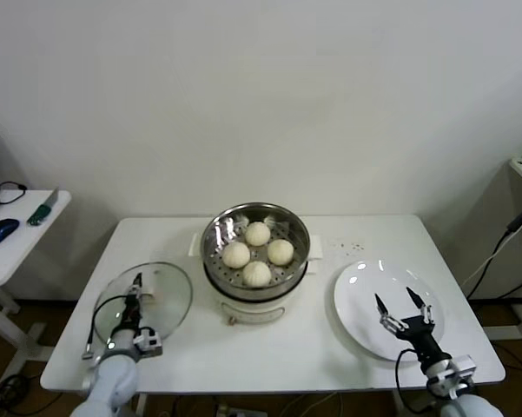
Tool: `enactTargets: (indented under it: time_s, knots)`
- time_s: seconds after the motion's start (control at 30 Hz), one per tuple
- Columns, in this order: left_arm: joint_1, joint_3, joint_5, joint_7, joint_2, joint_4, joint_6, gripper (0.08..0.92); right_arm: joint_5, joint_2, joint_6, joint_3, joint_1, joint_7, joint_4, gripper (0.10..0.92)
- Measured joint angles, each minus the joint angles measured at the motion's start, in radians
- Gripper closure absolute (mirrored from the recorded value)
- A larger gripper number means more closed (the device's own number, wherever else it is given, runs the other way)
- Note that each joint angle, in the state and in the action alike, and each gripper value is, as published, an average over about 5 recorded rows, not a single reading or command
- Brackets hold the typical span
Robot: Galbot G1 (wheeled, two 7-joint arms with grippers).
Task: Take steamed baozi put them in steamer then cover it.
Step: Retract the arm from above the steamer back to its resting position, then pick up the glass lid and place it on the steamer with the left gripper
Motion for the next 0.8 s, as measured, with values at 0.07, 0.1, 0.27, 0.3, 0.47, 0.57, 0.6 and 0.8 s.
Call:
enactTargets:
  time_s: [0.07, 0.1, 0.27, 0.3, 0.47, 0.57, 0.6, 0.8]
  knots:
    - [-0.001, 0.001, -0.010, 0.000, 0.001, 0.000, -0.001, 0.693, -0.004, 0.004, 0.002, 0.000, 0.001, 0.000, -0.002, 0.203]
    - [0.000, 0.002, -0.015, 0.000, 0.002, -0.002, -0.001, 0.719, -0.005, 0.005, 0.002, 0.000, 0.002, -0.001, -0.003, 0.203]
    - [0.010, 0.001, -0.041, -0.005, 0.013, -0.027, 0.007, 0.837, -0.010, 0.006, 0.004, -0.001, 0.005, -0.002, -0.005, 0.203]
    - [0.014, 0.001, -0.046, -0.007, 0.016, -0.036, 0.010, 0.846, -0.011, 0.005, 0.004, -0.001, 0.007, -0.002, -0.006, 0.203]
    - [0.041, -0.005, -0.065, -0.012, 0.030, -0.105, 0.040, 0.847, -0.012, -0.001, 0.004, -0.001, 0.013, -0.002, -0.010, 0.203]
    - [0.066, -0.010, -0.074, -0.012, 0.041, -0.163, 0.067, 0.847, -0.014, -0.006, 0.004, -0.004, 0.019, -0.001, -0.014, 0.203]
    - [0.076, -0.012, -0.077, -0.012, 0.046, -0.185, 0.077, 0.847, -0.015, -0.008, 0.004, -0.005, 0.021, -0.001, -0.016, 0.203]
    - [0.145, -0.018, -0.085, 0.003, 0.078, -0.338, 0.157, 0.847, -0.025, -0.022, 0.001, -0.016, 0.039, 0.006, -0.026, 0.203]
